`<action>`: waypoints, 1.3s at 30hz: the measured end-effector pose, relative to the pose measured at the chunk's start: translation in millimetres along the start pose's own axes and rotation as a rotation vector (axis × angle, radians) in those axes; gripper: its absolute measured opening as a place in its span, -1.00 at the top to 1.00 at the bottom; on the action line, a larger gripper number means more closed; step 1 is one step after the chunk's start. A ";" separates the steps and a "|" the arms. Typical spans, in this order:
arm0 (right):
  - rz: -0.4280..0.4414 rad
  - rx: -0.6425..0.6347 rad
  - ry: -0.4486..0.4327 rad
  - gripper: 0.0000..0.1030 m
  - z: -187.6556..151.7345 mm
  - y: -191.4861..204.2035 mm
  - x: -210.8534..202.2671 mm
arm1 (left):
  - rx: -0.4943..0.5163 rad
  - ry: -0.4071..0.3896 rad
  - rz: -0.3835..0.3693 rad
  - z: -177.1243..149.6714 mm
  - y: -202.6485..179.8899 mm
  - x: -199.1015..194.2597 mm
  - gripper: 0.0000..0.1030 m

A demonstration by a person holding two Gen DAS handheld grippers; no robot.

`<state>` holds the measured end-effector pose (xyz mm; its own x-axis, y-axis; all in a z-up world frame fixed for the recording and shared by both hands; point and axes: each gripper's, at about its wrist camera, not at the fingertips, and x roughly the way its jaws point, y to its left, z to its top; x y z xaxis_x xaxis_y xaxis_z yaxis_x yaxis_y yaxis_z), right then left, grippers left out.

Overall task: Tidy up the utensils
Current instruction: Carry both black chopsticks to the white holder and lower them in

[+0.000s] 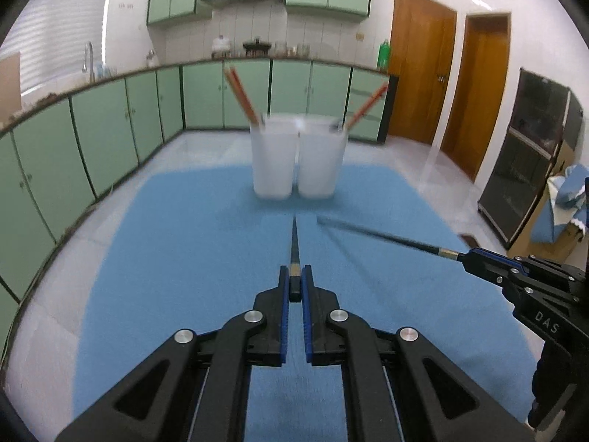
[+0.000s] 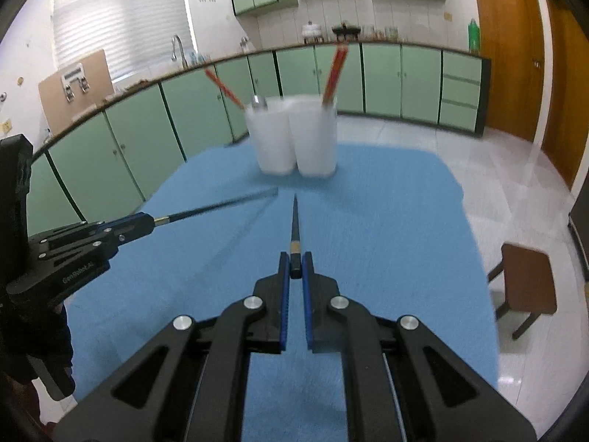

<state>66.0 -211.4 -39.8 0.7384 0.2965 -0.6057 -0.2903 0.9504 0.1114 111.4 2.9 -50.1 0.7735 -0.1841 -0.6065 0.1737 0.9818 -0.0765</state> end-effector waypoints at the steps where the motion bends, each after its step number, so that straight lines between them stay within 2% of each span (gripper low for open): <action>1: 0.002 -0.005 -0.014 0.89 5.5 0.3 -4.3 | 0.001 -0.019 -0.001 5.7 0.8 -5.4 0.88; 9: 0.020 -0.052 -0.109 0.89 59.6 2.6 -26.5 | 0.037 -0.144 -0.027 59.5 0.5 -32.7 0.88; 15: 0.019 -0.110 -0.137 0.89 94.3 8.4 -26.1 | 0.048 -0.156 -0.078 87.7 -3.6 -29.4 0.88; 20: 0.007 -0.131 -0.144 0.89 121.0 7.8 -21.3 | 0.069 -0.163 -0.088 103.6 -5.4 -24.4 0.88; 25: 0.033 -0.111 -0.189 0.89 157.9 2.9 -24.2 | 0.071 -0.190 -0.096 123.6 -0.7 -24.5 0.88; 33: 0.054 -0.043 -0.286 0.89 239.4 -15.1 -13.0 | 0.073 -0.322 -0.068 199.3 2.6 -20.8 0.88; 39: 0.043 -0.026 -0.321 0.89 277.7 -26.5 15.5 | 0.068 -0.407 -0.057 247.8 1.3 -5.2 0.88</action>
<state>254.1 -206.0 166.7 0.8783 0.3543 -0.3210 -0.3373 0.9350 0.1092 258.6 -6.3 149.0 0.9370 -0.2547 -0.2392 0.2525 0.9667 -0.0403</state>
